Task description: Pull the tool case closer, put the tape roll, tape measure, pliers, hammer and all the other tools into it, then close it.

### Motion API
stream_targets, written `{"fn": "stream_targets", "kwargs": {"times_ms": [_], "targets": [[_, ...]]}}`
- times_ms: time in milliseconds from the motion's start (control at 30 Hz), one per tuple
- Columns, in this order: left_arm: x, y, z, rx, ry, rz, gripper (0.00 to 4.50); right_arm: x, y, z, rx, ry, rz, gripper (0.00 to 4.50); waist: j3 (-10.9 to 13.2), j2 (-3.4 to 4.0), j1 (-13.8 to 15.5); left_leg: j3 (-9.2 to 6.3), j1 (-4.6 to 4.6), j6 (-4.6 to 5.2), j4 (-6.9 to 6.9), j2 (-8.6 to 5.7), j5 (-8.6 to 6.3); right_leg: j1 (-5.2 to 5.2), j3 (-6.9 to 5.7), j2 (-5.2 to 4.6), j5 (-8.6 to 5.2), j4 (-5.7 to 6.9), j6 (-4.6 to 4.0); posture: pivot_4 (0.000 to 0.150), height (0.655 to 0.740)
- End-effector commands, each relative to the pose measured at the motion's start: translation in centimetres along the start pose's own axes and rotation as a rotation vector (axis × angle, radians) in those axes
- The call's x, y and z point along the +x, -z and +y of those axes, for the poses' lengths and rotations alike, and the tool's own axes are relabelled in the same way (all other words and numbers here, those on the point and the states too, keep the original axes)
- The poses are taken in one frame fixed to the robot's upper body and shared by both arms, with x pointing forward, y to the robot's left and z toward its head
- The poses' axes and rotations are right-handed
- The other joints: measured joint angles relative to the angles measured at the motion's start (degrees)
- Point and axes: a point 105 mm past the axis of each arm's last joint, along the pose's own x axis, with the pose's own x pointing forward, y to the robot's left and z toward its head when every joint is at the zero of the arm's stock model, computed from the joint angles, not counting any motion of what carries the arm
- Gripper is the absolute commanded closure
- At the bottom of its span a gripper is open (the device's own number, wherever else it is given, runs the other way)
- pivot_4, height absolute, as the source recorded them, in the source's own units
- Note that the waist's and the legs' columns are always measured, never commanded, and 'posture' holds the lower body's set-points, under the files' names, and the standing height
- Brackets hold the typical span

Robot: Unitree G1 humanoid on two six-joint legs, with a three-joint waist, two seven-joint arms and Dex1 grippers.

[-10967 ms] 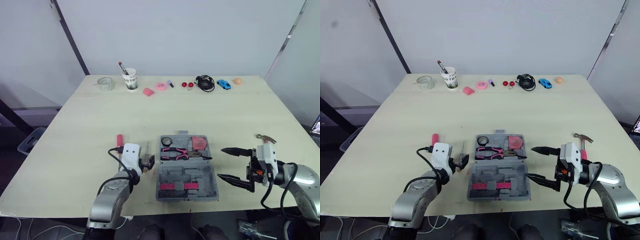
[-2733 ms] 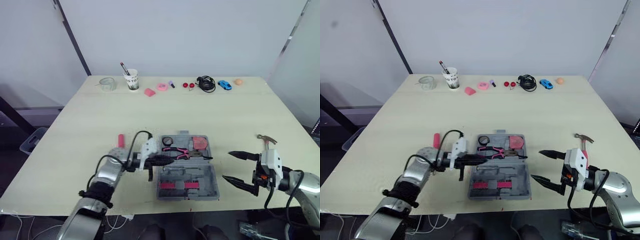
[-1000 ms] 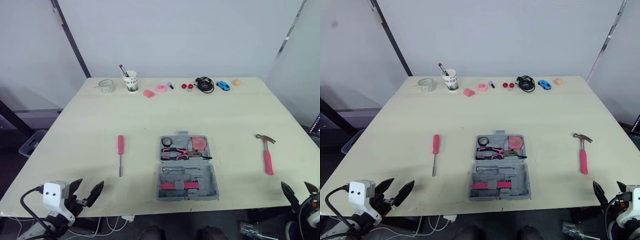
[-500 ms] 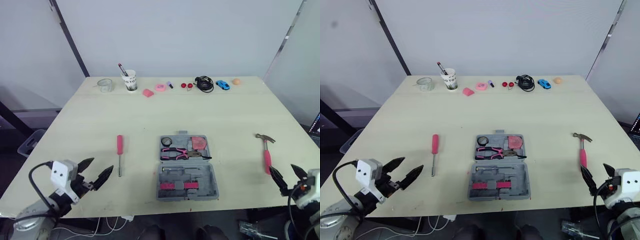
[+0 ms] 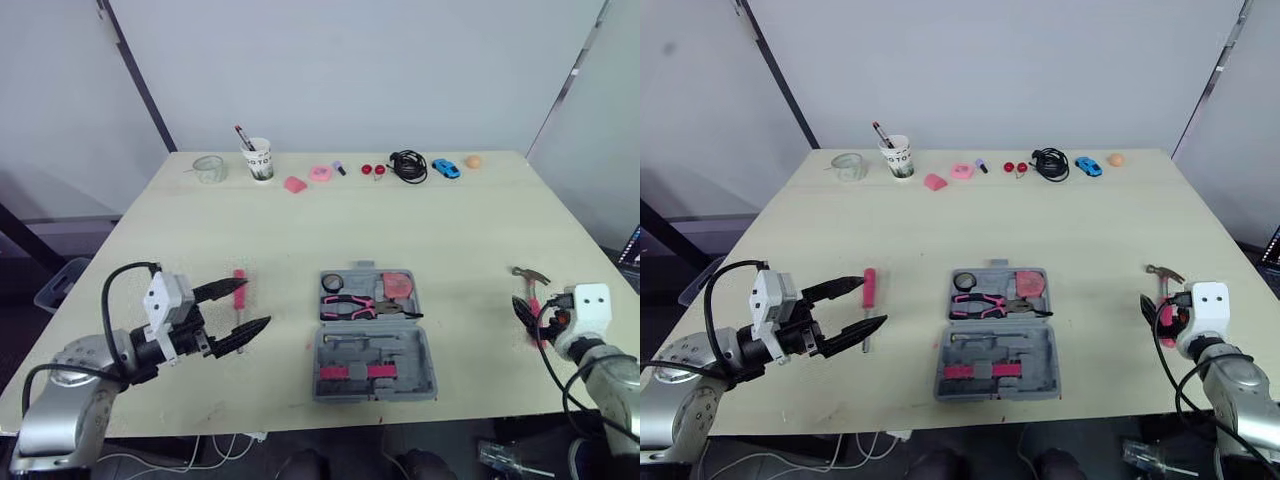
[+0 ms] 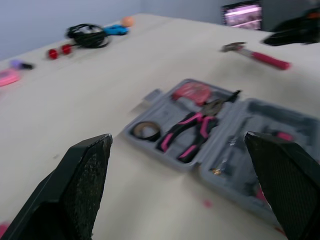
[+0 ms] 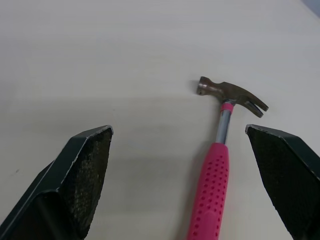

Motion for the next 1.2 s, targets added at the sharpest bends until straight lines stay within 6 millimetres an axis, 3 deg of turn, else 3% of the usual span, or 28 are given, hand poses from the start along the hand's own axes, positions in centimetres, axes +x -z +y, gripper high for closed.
{"fn": "stream_targets", "kwargs": {"times_ms": [33, 333, 667, 1067, 1200], "targets": [[0.8, -2.6, -1.1, 0.043, 0.14, -0.038, 0.02, 1.7, -1.0, -1.7, 0.037, 0.063, 0.007, 0.0, 0.03, -0.01, -0.41, -0.01, 0.01, 0.0, 0.03, 0.0, 0.0, 0.01, 0.0, 0.01, 0.0, 0.01, 0.0, 0.15, 0.74], [2.4, -5.7, -2.0, 0.073, 0.264, -0.088, 0.02, 5.5, -1.0, -3.2, 0.086, 0.091, 0.094, 0.0, 0.06, 0.02, -1.25, 0.03, -0.11, 0.0, 0.02, -0.02, 0.01, -0.01, 0.05, 0.13, 0.12, -0.04, 0.21, 0.15, 0.74], [3.0, -6.8, -3.0, 0.073, 0.267, -0.109, 0.02, 8.2, -0.2, -2.1, 0.065, 0.023, 0.148, 0.0, 0.06, 0.02, -1.31, 0.07, -0.11, 0.0, 0.02, -0.03, 0.01, 0.0, 0.1, 0.16, 0.16, -0.05, 0.28, 0.15, 0.74], [2.5, -7.3, -2.9, 0.082, 0.258, -0.095, 0.02, 9.0, 0.8, -2.4, 0.071, 0.082, 0.242, 0.0, 0.06, 0.02, -1.33, 0.09, -0.11, -0.02, 0.03, -0.03, 0.02, 0.0, 0.12, 0.16, 0.17, -0.06, 0.29, 0.15, 0.74], [2.5, -7.3, -3.0, 0.084, 0.261, -0.096, 0.0, 9.1, 0.7, -2.6, 0.059, 0.104, 0.243, 1.25, 0.06, 0.02, -1.3, 0.08, -0.11, -0.02, 0.04, -0.03, 0.02, 0.01, 0.11, 0.16, 0.17, -0.06, 0.3, 0.15, 0.74]]}}
